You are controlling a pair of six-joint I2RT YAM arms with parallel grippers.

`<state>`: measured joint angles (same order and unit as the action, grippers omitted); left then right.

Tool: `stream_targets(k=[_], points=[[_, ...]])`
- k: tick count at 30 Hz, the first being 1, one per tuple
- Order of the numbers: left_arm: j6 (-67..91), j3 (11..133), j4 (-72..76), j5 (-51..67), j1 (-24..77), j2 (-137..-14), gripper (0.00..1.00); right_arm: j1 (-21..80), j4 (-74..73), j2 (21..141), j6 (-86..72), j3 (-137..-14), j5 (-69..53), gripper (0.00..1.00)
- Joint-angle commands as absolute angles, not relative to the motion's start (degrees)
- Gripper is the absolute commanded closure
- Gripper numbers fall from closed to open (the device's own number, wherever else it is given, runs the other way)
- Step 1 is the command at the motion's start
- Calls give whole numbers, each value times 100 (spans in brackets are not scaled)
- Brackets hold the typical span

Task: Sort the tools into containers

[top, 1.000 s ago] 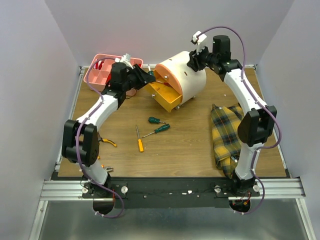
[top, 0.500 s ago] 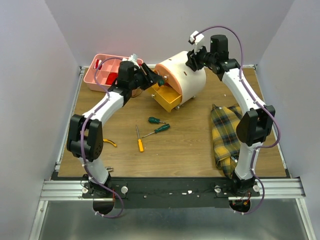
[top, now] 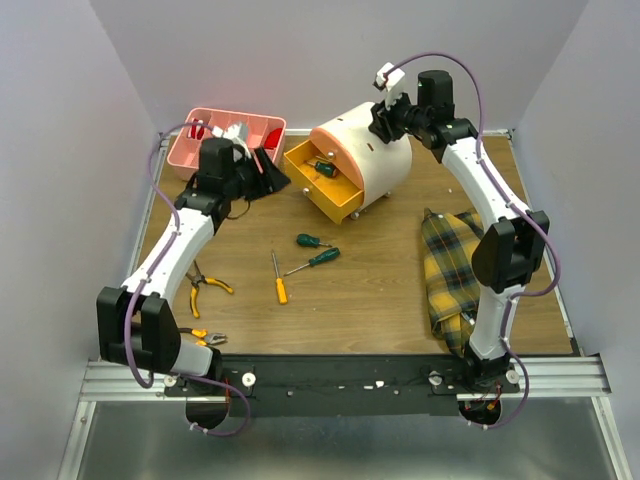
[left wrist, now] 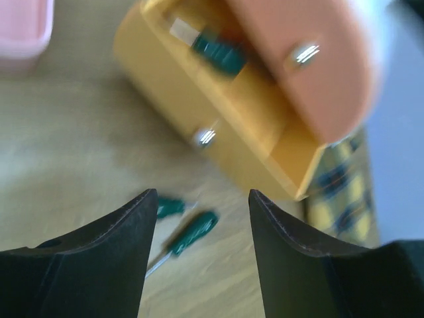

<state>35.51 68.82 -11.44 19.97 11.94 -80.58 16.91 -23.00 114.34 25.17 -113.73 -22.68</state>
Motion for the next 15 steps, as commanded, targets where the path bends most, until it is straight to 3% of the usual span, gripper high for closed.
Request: stream_targets(k=[1, 8, 15], points=[[2963, 6538, -2785, 1381, 1222, -8217, 36, 1793, -3287, 11672, 2602, -10951, -2066, 48], [2408, 6487, -3506, 1248, 1713, -8684, 38, 1811, -3296, 11593, 2645, -10802, -2057, 48], [2839, 5828, -3885, 527, 1898, -8657, 42, 1863, -3270, 11540, 2698, -10688, -2039, 48]])
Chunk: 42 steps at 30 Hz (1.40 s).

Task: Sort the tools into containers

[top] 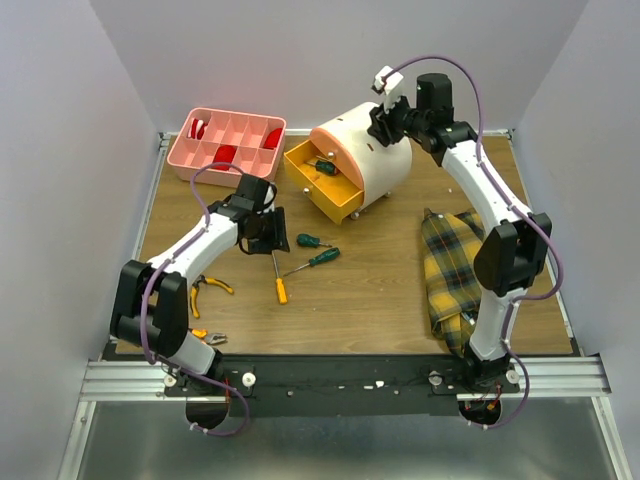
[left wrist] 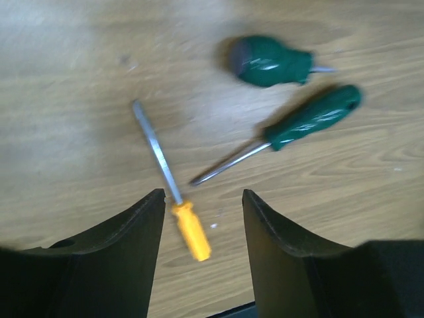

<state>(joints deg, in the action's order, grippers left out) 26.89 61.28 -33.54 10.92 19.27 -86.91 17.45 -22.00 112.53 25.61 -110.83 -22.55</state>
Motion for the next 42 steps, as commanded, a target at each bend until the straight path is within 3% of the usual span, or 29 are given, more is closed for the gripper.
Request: stream_targets(k=[1, 8, 14, 23, 24, 29, 37, 42], points=[[2856, 5766, -3902, 519, 1898, -8640, 42, 1872, -3261, 11531, 2690, -10688, -2048, 48], [2892, 5221, -3368, 1221, 2065, -8675, 42, 1907, -3261, 11610, 2619, -10679, -2118, 48], [3076, 4852, -3093, 1117, 2356, -8727, 40, 1907, -3287, 11690, 2593, -10652, -2215, 48], [3313, 4640, -3340, 817, 2355, -9262, 59, 1907, -3270, 11777, 2558, -10687, -2294, 48], [3305, 4702, -3322, 835, 2355, -9333, 71, 1907, -3270, 11777, 2566, -10687, -2303, 48], [3182, 5070, -3234, 975, 2347, -9431, 99, 1916, -3270, 11716, 2593, -10644, -2285, 48], [2866, 6406, -3841, 606, 1829, -8175, 100, 1916, -3270, 11391, 2680, -10407, -2180, 48], [2988, 6978, -2201, 1553, 1802, -8103, 100, 1907, -3226, 11312, 2716, -10248, -2101, 48]])
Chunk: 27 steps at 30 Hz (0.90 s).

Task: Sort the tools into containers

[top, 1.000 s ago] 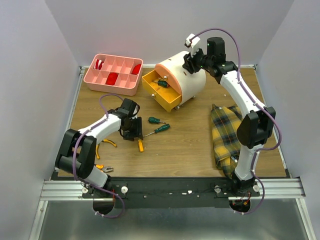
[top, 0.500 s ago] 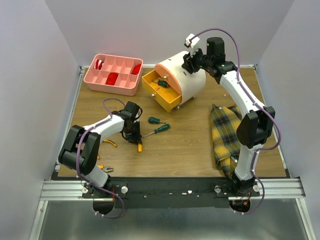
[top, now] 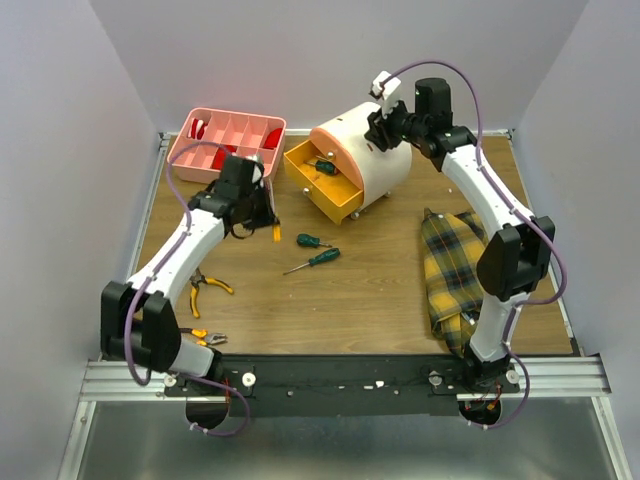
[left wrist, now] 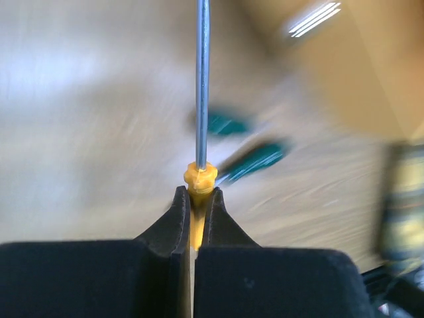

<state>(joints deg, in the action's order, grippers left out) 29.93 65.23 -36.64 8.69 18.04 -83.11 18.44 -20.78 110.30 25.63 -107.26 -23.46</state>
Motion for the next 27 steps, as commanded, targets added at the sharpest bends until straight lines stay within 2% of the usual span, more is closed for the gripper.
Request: stream_targets(k=[1, 6, 13, 14, 15, 18, 24, 27], points=[[3014, 7066, -1867, 1895, 1810, -8191, 100, 1925, -3208, 11312, 2716, -10239, -2074, 48], [3680, 8084, -933, 2197, 1758, -9340, 100, 1925, -3252, 11312, 2786, -10371, -1987, 48], [5052, 8577, -193, 2610, 1731, -10414, 98, 1925, -3234, 11127, 2997, -10126, -1846, 48], [5071, 8630, -341, 2610, 1731, -10485, 92, 1925, -3226, 11101, 3041, -10082, -1811, 48], [5080, 8674, -421, 2593, 1731, -10572, 77, 1925, -3226, 11074, 3058, -10046, -1793, 48], [5028, 8710, -361, 2680, 1696, -10504, 51, 1925, -3217, 11048, 3094, -9984, -1749, 48], [4641, 8648, 281, 3426, 1565, -9986, 38, 1925, -3252, 11171, 3041, -10107, -1810, 48], [4134, 8579, 255, 4076, 1425, -9643, 36, 1925, -3270, 11250, 3015, -10195, -1811, 48]])
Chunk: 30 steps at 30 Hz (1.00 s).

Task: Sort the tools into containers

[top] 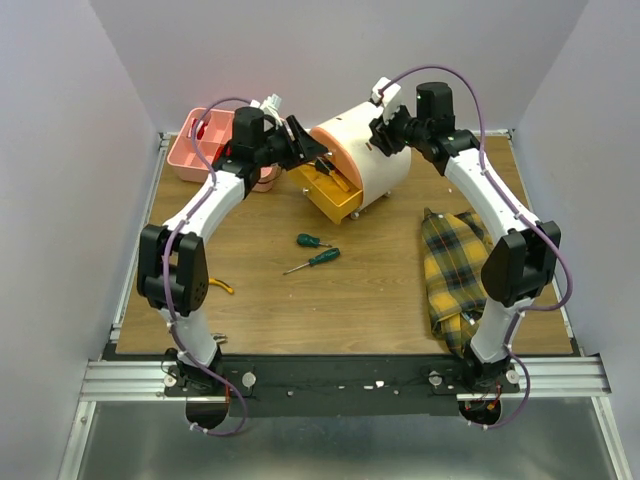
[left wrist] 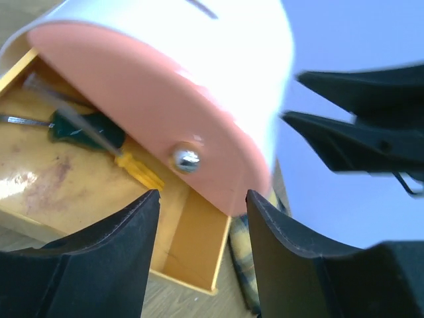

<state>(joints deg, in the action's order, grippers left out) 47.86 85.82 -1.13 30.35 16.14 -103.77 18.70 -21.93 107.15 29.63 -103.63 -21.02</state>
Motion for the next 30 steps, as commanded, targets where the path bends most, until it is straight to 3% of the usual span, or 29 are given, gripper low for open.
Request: stream_targets(k=[1, 4, 5, 7, 11, 16, 30], points=[[3879, 8378, 255, 4313, 1380, -9555, 37, 1925, -3270, 11267, 3015, -10213, -1811, 48], [1625, 8017, -673, 5499, 1301, -9212, 39, 1934, -3287, 11303, 3006, -10257, -1819, 48], [886, 7972, -1799, 5554, 1318, -9124, 39, 1934, -3287, 11303, 3006, -10257, -1828, 48], [-1017, 7701, -2685, 5292, 1475, -8895, 40, 1934, -3287, 11303, 3006, -10248, -1828, 48], [-2326, 6971, -3349, 4230, 1827, -8561, 42, 1934, -3278, 11303, 3015, -10213, -1828, 48], [-2426, 6145, -2760, 2922, 2267, -8367, 44, 1951, -3270, 11268, 3032, -10160, -1828, 48], [-1943, 5985, -1661, 2101, 3085, -9350, 44, 1960, -3278, 11101, 3102, -9923, -1767, 48]])
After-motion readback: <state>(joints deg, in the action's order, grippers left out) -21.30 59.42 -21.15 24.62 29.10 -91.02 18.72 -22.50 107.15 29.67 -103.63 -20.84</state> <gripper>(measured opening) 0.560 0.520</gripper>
